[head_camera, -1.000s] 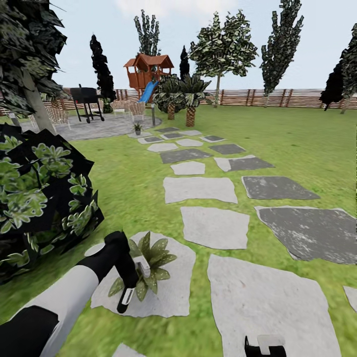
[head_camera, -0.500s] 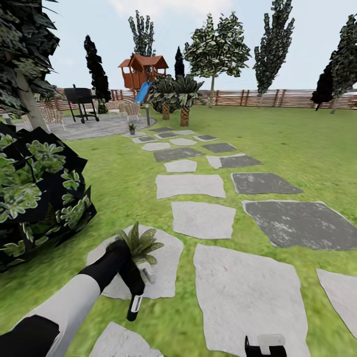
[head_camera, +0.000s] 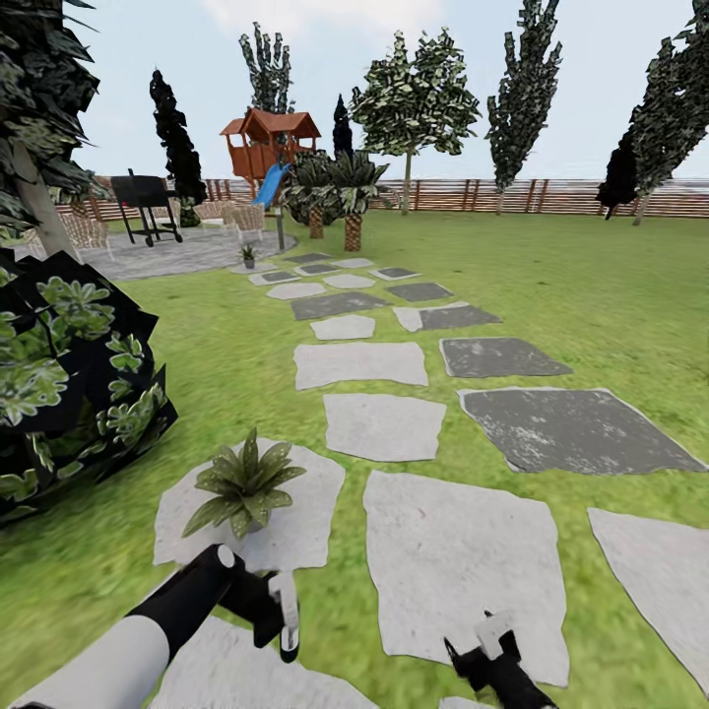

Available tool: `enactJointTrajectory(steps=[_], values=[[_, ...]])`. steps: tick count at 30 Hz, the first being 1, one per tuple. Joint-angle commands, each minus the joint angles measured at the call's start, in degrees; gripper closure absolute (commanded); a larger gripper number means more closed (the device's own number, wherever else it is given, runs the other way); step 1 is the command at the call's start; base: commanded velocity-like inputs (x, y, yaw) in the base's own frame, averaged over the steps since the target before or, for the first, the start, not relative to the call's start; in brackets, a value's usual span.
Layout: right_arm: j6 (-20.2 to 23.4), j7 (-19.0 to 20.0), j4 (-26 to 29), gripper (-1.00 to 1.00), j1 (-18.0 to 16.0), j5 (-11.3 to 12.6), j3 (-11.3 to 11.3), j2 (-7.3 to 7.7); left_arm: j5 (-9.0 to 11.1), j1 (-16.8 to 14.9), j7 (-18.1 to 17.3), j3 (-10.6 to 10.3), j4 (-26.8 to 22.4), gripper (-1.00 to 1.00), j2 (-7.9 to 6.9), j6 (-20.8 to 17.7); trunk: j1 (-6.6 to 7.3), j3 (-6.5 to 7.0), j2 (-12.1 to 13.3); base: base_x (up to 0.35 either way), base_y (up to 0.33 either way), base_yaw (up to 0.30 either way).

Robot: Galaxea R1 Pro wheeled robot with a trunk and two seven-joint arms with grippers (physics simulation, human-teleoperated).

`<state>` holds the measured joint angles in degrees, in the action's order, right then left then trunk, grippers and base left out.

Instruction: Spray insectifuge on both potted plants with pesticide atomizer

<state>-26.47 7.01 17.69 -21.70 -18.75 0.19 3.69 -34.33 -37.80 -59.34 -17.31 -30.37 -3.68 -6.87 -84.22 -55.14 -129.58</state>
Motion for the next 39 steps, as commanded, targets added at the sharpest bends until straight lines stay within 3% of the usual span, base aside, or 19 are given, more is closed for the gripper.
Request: enactJointTrajectory(steps=[1, 3, 6, 8, 13, 20, 21, 25, 31, 33, 35, 36, 39], values=[[1.9, 5.4, 2.6, -1.00, 0.0, -1.3, 0.0, 0.93, -0.2, -0.1, -0.3, -0.3, 0.0, 1.00, -0.05, -0.6, 0.01, -0.06, 0.0, -0.007, -0.004, 0.000], [5.5, 14.5, 6.8, -1.00, -0.1, -2.7, 0.0, 2.38, -2.3, -0.1, -0.4, -0.4, 0.1, 1.00, -0.02, -0.6, 0.01, -0.06, 0.0, -0.003, -0.002, 0.000], [8.1, 23.7, 12.2, -1.00, -0.4, -3.3, 0.0, 3.46, -6.3, -0.2, -0.6, -0.4, 0.1, 1.00, 0.16, -0.5, 0.01, -0.06, 0.0, 0.000, 0.000, 0.000], [8.7, 26.4, 15.2, -1.00, -0.4, -4.5, 0.0, 3.83, -7.6, -0.2, -0.7, -0.4, 0.1, 1.00, 0.23, -0.4, 0.01, -0.06, 0.0, 0.000, 0.000, 0.000], [8.9, 29.3, 16.7, -1.00, -0.5, -9.0, 0.0, 3.92, -8.0, -0.2, -0.7, -0.6, 0.1, 1.00, 0.38, -0.3, 0.01, -0.06, 0.0, 0.000, 0.000, 0.000], [9.0, 32.9, 18.0, -1.00, -0.5, -9.9, 0.2, 2.95, -8.0, -0.1, -0.6, -0.5, 0.2, 1.00, 0.81, -0.3, 0.01, -0.06, 0.0, 0.000, 0.000, 0.000], [9.0, 33.4, 18.1, 1.00, -0.5, -9.9, 0.7, 2.49, -8.0, -0.1, -0.6, -0.4, 0.3, 1.00, 0.88, -0.3, 0.01, -0.06, 0.0, 0.000, 0.000, 0.000], [8.9, 37.5, 18.6, 1.00, -0.5, -9.8, 3.1, 1.73, -8.1, -0.1, -0.6, -0.4, 0.7, 1.00, 1.08, -0.3, 0.01, -0.06, 0.0, 0.000, 0.000, 0.000], [8.9, 38.1, 21.0, 1.00, -0.5, -9.9, 3.5, -0.71, -8.9, -0.1, -0.6, -0.6, 0.8, 1.00, 2.72, -0.6, 0.01, -0.06, 0.0, 0.000, 0.000, 0.000], [8.9, 38.2, 22.1, 1.00, -0.5, -10.3, 3.6, -1.94, -9.0, -0.1, -0.6, -2.6, 0.7, 1.00, 3.11, -0.9, 0.01, -0.06, 0.0, 0.000, 0.000, 0.000], [8.9, 38.2, 22.8, 1.00, -0.5, -11.9, 5.8, -3.00, -9.0, -0.1, -0.5, -4.9, 0.7, 1.00, 3.26, -1.2, 0.01, -0.06, 0.0, 0.000, 0.000, 0.000], [8.9, 38.2, 23.0, 1.00, -0.5, -12.3, 7.5, -3.33, -9.0, -0.1, -0.4, -5.5, 0.6, 1.00, 3.36, -1.3, 0.01, -0.06, 0.0, 0.000, 0.000, 0.000], [9.0, 38.2, 23.6, 1.00, -0.5, -12.7, 9.5, -3.75, -9.0, -0.1, -0.3, -6.0, 0.5, 1.00, 3.79, -1.4, 0.01, -0.06, 0.0, 0.000, 0.000, 0.000]])
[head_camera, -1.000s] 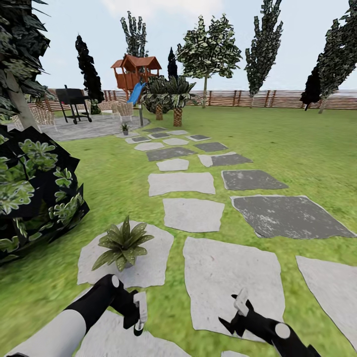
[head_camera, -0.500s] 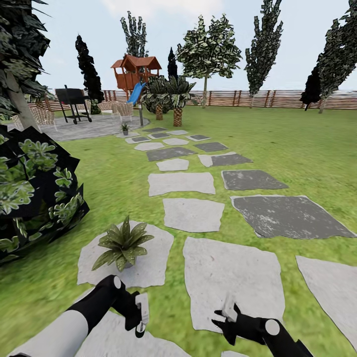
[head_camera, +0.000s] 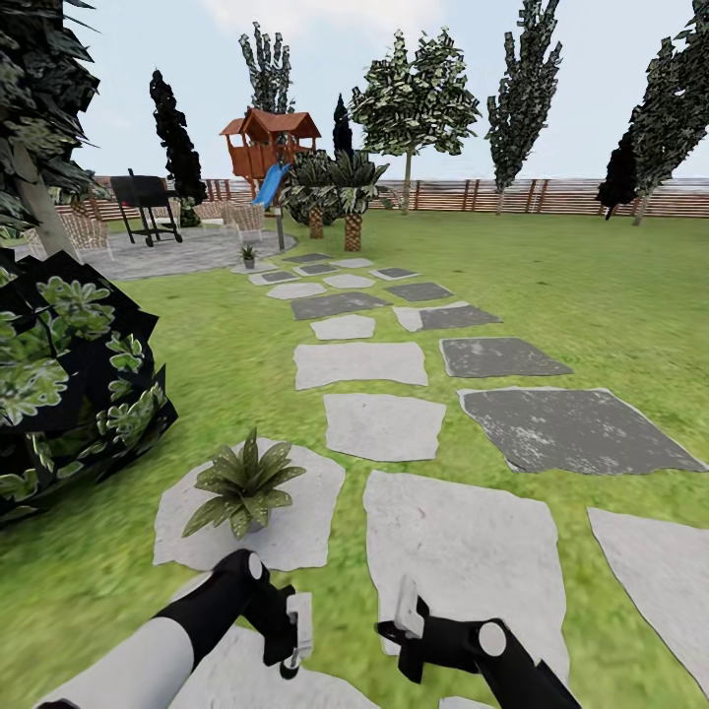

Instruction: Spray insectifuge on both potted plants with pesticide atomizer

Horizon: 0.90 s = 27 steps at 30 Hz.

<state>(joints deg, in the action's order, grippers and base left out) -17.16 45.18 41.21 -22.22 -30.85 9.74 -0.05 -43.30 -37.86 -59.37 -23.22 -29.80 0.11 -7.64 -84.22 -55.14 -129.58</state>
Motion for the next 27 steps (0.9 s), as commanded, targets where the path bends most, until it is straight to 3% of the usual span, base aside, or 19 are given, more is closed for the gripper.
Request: enactJointTrajectory(steps=[1, 7, 11, 13, 22, 27], values=[[-0.3, 0.0, 0.3, 1.00, 0.0, -0.6, 0.2, -0.26, 0.0, 0.0, -0.2, -0.2, -0.2, 1.00, 0.20, -0.6, 0.01, -0.05, 0.0, 0.000, 0.000, 0.000], [-0.2, 0.0, 0.5, 1.00, 0.0, -0.7, 0.5, -2.27, -0.3, -0.1, 0.1, -0.5, -0.6, 1.00, 1.74, -0.6, 0.01, -0.05, 0.0, 0.000, 0.000, 0.000], [-0.2, 0.0, 0.5, 1.00, 0.0, -0.7, 0.5, -2.43, -4.3, -0.1, 0.1, -0.3, -0.5, 1.00, 1.85, -0.7, 0.01, -0.05, 0.0, 0.000, 0.000, 0.000], [-0.2, 0.0, 0.6, 1.00, -0.1, -0.7, 0.5, -2.59, -5.2, 0.0, 0.1, -0.2, -0.4, 1.00, 2.10, -0.7, 0.01, -0.05, 0.0, 0.000, 0.000, 0.000], [-0.2, 0.0, 0.6, 1.00, -0.1, -0.7, 0.5, -2.92, -5.6, 0.0, 0.2, -0.2, -0.5, 1.00, 4.60, -0.6, 0.01, -0.05, 0.0, 0.000, 0.000, 0.000], [-0.2, 0.0, 0.7, 1.00, -0.1, -0.7, 0.5, -3.76, -5.3, 0.0, 2.6, -0.2, -0.2, 1.00, 5.15, -0.6, 0.01, -0.05, 0.0, 0.000, 0.000, 0.000]])
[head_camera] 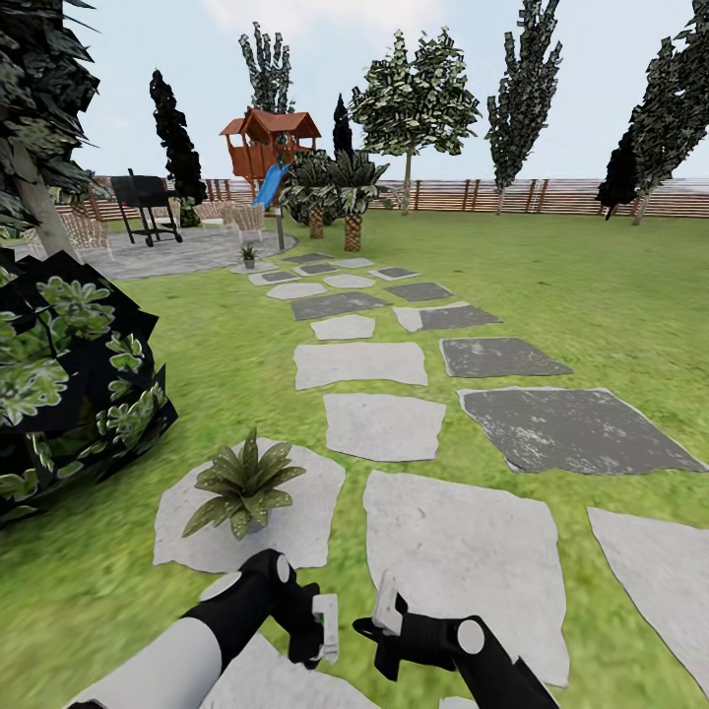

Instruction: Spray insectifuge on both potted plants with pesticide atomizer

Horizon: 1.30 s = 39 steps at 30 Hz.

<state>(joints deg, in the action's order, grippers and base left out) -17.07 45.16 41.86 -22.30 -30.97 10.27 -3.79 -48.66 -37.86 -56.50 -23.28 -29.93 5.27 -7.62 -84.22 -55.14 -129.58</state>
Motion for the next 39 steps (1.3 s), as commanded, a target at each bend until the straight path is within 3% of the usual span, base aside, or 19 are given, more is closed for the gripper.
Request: enactJointTrajectory(steps=[1, 15, 22, 32, 34, 39], values=[[-0.3, 0.0, 0.3, 1.00, 0.0, -0.5, -0.1, -0.13, 0.0, 0.0, 0.0, -0.1, 0.0, 1.00, 0.06, -0.6, 0.01, -0.05, 0.0, 0.000, 0.000, 0.000], [-0.3, -0.1, 0.6, 1.00, 0.0, -0.6, -0.1, -0.26, 0.8, 0.0, -0.4, 0.3, 0.2, 1.00, 0.80, 0.3, 0.01, -0.05, 0.0, 0.000, 0.000, 0.000], [-0.2, -0.1, 0.3, 1.00, 0.0, -0.9, -0.2, -0.15, 5.5, 0.0, -0.5, 0.3, 0.4, 1.00, 0.77, 0.5, 0.01, -0.05, 0.0, 0.000, 0.000, 0.000], [-0.2, -0.2, 0.2, 1.00, 0.0, -0.9, -0.2, 0.17, 5.7, 0.1, -1.8, 0.2, 1.5, 1.00, 0.89, 0.5, 0.01, -0.05, 0.0, 0.000, 0.000, 0.000], [-0.2, -0.2, 0.2, 1.00, 0.0, -0.9, -0.2, 0.18, 5.7, 0.1, -2.3, 0.1, 2.4, 1.00, 0.90, 3.2, 0.01, -0.05, 0.0, 0.000, 0.000, 0.000], [-0.2, -0.2, 0.2, 1.00, 0.0, -0.9, -0.2, 0.19, 6.8, 0.1, -2.6, 0.1, 2.5, 1.00, 0.94, 3.9, 0.01, -0.05, 0.0, 0.000, 0.000, 0.000]])
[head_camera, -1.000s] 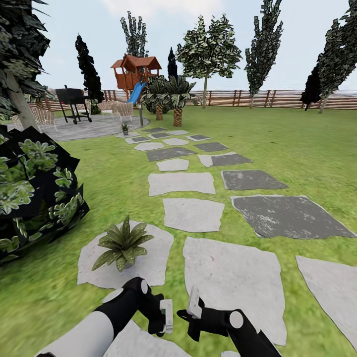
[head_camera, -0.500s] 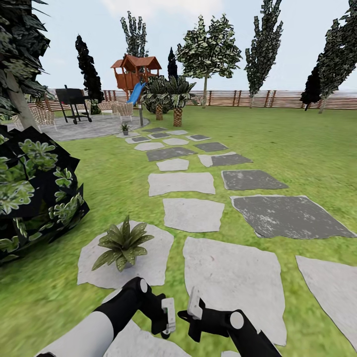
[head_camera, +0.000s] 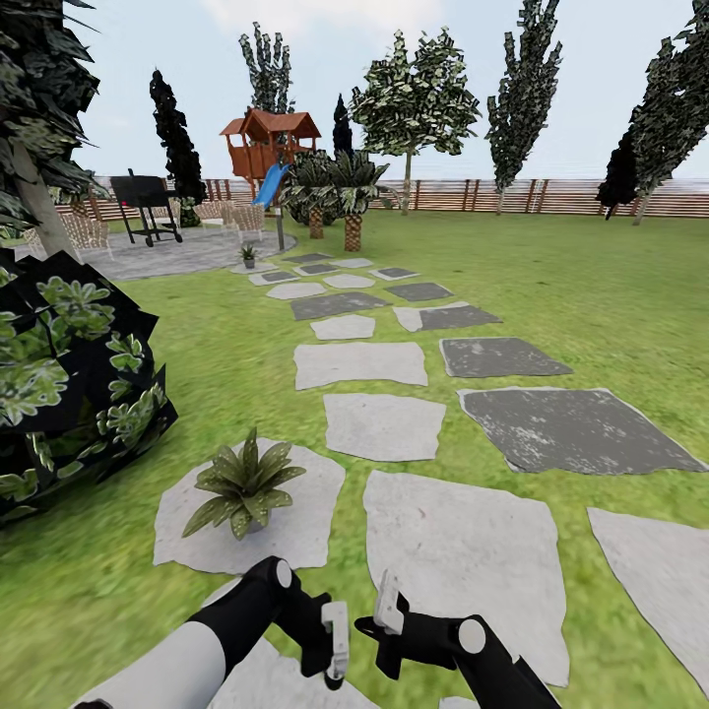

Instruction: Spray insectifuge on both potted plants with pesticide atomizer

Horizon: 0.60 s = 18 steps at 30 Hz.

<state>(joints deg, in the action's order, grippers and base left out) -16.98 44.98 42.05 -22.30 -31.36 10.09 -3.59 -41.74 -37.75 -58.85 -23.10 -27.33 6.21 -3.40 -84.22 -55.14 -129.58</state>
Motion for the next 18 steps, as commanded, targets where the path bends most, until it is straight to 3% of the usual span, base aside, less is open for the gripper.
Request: enactJointTrajectory(steps=[1, 3, 7, 10, 18], values=[[-0.3, 0.0, 0.1, 1.00, 0.0, -0.5, -0.1, -0.02, 0.7, 0.0, -0.3, -0.1, -0.1, 1.00, -0.03, -0.3, 0.01, -0.05, 0.0, 0.000, 0.000, 0.000], [-0.3, 0.0, 0.1, 1.00, 0.0, -0.5, -0.1, -0.02, 2.4, 0.0, -0.3, -0.1, -0.1, 1.00, -0.06, -0.2, 0.01, -0.05, 0.0, 0.000, 0.000, 0.000], [-0.3, 0.0, 0.1, 1.00, 0.0, -0.5, -0.1, -0.02, 2.9, 0.0, -0.3, -0.1, -0.1, 1.00, 0.01, -0.3, 0.01, -0.05, 0.0, 0.000, 0.000, 0.000], [-0.3, 0.0, 0.1, 1.00, 0.0, -0.5, -0.1, -0.02, 4.6, 0.0, -0.2, -0.1, -0.1, 1.00, 0.48, 0.9, 0.01, -0.05, 0.0, 0.000, 0.000, 0.000], [-0.4, 0.0, 0.1, 1.00, 0.0, -0.5, -0.1, -0.02, 5.6, 0.0, 0.0, -0.1, -0.1, 1.00, 0.64, 1.4, 0.01, -0.05, 0.0, 0.000, 0.000, 0.000]])
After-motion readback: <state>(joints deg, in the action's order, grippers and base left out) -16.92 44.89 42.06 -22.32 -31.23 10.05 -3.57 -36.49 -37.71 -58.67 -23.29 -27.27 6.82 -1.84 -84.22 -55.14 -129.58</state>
